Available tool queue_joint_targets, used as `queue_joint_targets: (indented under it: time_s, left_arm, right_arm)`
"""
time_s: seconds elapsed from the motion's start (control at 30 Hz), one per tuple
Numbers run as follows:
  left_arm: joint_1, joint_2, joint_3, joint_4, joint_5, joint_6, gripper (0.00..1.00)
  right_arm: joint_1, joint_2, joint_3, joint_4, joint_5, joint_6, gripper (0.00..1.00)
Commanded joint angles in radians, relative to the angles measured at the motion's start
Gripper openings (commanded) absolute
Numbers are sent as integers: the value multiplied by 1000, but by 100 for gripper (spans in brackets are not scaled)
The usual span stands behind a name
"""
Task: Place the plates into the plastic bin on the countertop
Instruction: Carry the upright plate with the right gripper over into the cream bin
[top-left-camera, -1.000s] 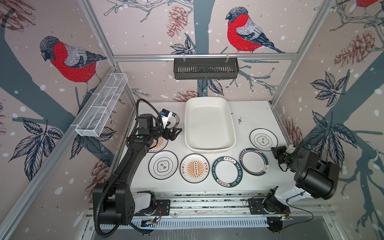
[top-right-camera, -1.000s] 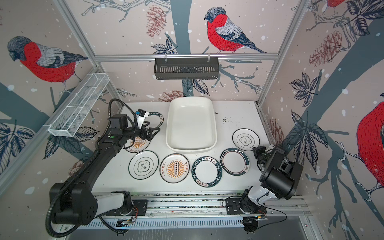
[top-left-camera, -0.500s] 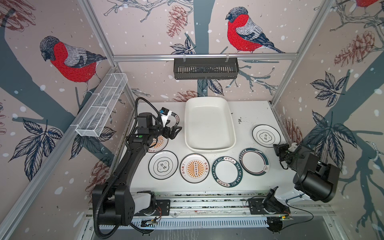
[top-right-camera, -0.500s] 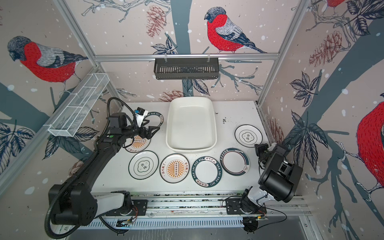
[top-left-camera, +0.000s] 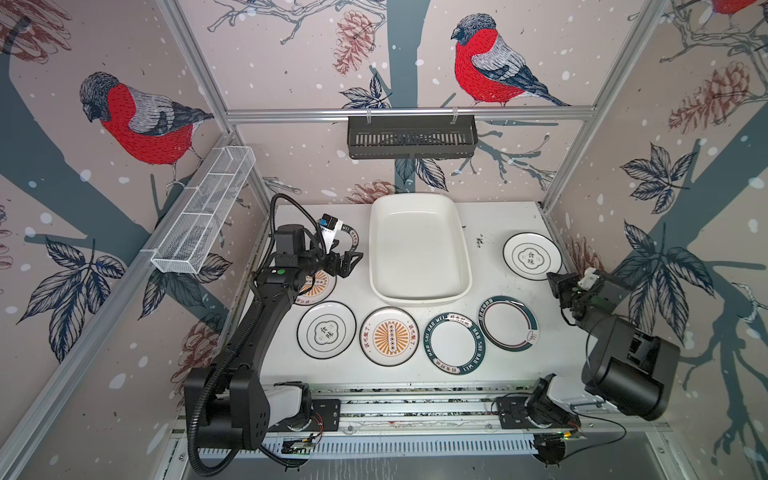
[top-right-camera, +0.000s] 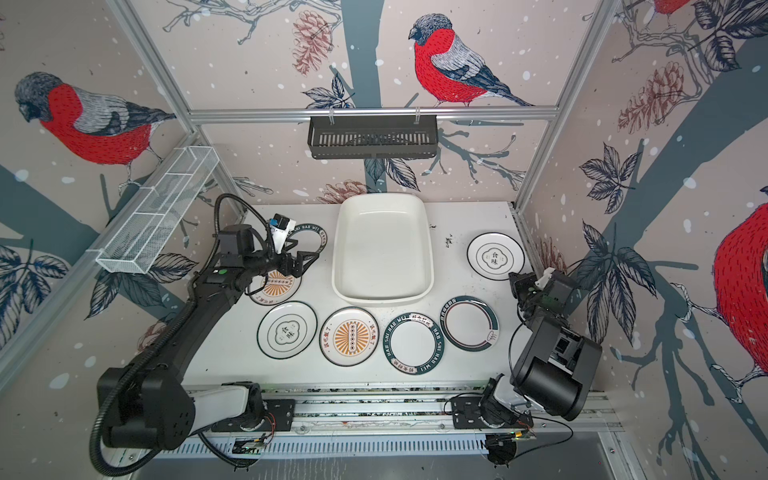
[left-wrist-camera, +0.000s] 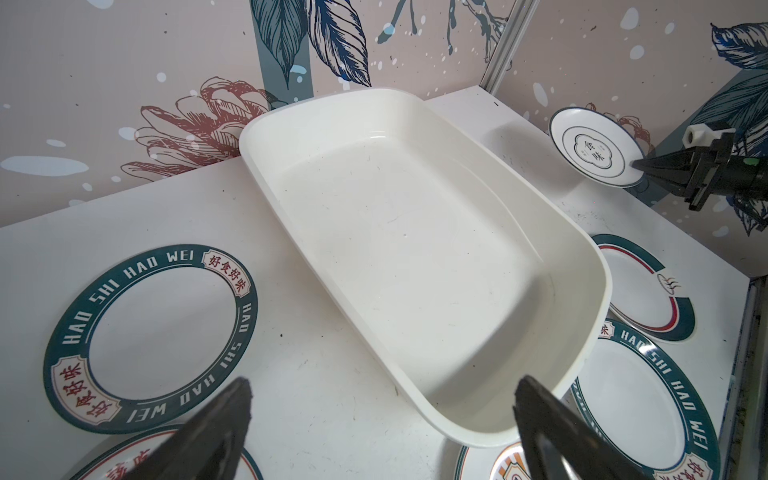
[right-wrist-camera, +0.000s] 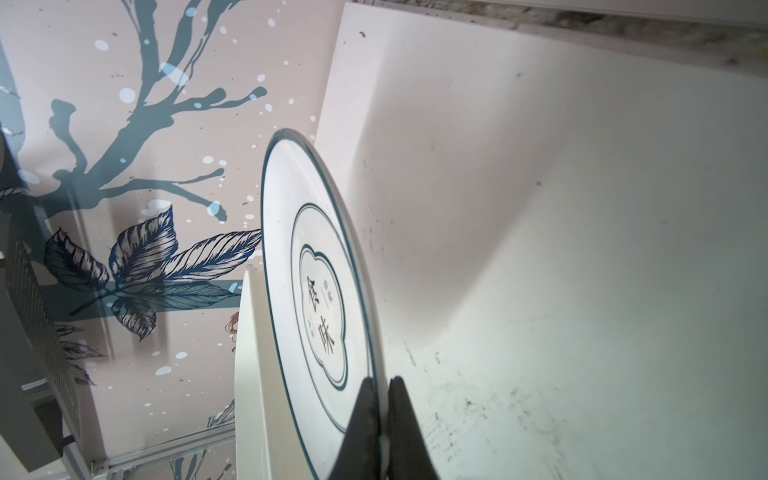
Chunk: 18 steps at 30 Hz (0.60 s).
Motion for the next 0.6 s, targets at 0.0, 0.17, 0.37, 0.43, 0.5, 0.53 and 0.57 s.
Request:
queue_joint_targets:
  time_s: [0.0,0.17,0.37,0.43,0.5,0.53,0.57]
  left_arm:
    - [-5,-1,13,-10,7,13,98]
    - [-4,-1,22,-31,3,22,98]
    - [-4,-15,20,-50,-2,15,98]
    - [-4,-16,25,-65,-7,22,98]
    - [-4,-14,24,-79,-11,31,98]
    - [-4,-13,24,-85,-11,30,98]
    - [-4,-13,50,-88,-10,26,98]
  right_arm:
    - [41,-26,36,-5,6,13,0]
    - [149,-53,102,-49,53,22,0]
    - [323,-27,202,-63,113,55,0]
    - [385,-6,243,-61,134,67,0]
    - [443,21,283,-65,154,70,0]
    - [473,35,303,-65,166,74,0]
    - [499,50,319,-64,176,76,0]
